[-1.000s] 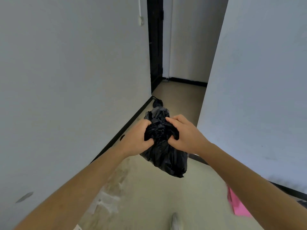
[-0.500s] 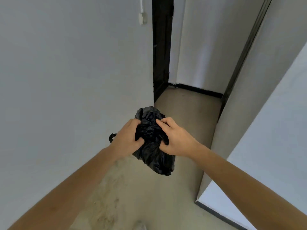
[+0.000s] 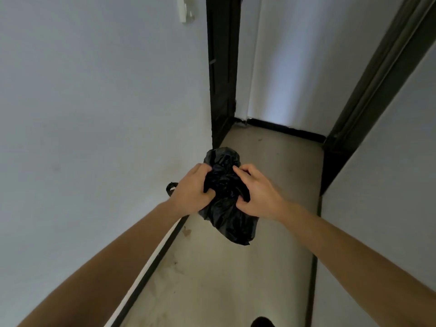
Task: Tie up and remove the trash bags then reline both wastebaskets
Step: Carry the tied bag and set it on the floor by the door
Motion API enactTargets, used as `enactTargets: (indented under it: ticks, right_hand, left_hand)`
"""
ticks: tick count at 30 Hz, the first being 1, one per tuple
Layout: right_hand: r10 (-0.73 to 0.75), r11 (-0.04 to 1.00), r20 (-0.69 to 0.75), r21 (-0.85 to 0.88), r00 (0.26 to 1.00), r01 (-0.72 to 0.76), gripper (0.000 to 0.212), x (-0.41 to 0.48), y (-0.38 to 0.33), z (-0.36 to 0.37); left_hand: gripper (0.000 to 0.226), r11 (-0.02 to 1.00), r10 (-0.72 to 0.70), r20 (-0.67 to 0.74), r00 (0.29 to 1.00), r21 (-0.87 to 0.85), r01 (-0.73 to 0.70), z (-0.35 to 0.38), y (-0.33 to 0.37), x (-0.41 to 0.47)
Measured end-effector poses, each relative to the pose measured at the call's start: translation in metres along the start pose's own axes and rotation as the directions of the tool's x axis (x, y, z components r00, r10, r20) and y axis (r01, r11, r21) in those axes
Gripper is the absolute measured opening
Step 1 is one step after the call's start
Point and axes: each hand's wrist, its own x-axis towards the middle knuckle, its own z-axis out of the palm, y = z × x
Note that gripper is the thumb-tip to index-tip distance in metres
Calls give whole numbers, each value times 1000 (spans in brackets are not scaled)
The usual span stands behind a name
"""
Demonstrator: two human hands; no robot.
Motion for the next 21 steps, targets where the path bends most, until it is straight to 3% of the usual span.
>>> enactTargets:
  ticks: [5, 13, 17, 21]
  right_hand:
    - [10, 999, 31, 31, 999, -11, 83, 114, 96, 25]
    - [-14, 992, 239, 124, 971, -16, 78, 295, 235, 121]
    - [-21, 996, 300, 91, 954, -6, 61, 346, 291, 202]
    - [-18, 1000, 363, 27, 932, 9, 51, 363, 354, 329]
  left_hand:
    - [43, 999, 10, 40, 999, 48, -12, 32, -69, 133]
    - [37, 945, -318, 69, 945, 96, 311, 108, -210, 292]
    - [35, 894, -443, 91, 892, 121, 432, 169, -282, 329]
    - [32, 850, -527, 135, 839, 95, 519, 270, -379, 339]
